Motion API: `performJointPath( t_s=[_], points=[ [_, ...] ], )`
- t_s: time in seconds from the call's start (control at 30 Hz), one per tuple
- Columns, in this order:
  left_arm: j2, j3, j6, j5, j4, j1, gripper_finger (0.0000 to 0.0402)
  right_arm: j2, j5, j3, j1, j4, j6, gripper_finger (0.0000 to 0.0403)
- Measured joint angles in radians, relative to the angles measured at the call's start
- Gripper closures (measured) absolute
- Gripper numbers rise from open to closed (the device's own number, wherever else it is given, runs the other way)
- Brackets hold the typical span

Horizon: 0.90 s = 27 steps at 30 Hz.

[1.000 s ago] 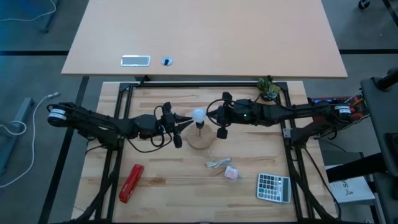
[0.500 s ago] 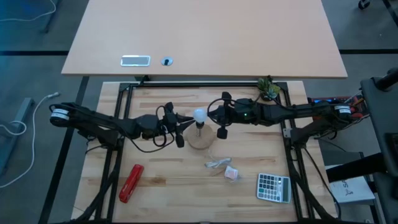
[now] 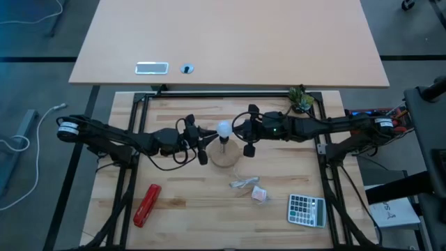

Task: Screw lightbulb
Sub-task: Insert the lightbulb into the lamp

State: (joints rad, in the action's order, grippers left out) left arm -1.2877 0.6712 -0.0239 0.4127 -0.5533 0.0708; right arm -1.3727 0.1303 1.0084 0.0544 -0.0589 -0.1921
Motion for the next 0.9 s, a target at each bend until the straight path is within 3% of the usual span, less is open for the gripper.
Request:
performJointPath(
  t_s=[0.73,0.9],
  points=[
    [0.023,0.001,-0.038,0.030,0.059,0.013,0.0359,-0.001,0.001,0.000,-0.011,0.003,0.011,0.0403],
    [0.043,0.001,-0.046,0.030,0.080,0.020,0.0357,-0.001,0.043,0.000,-0.011,0.028,0.011,0.0403]
  ],
)
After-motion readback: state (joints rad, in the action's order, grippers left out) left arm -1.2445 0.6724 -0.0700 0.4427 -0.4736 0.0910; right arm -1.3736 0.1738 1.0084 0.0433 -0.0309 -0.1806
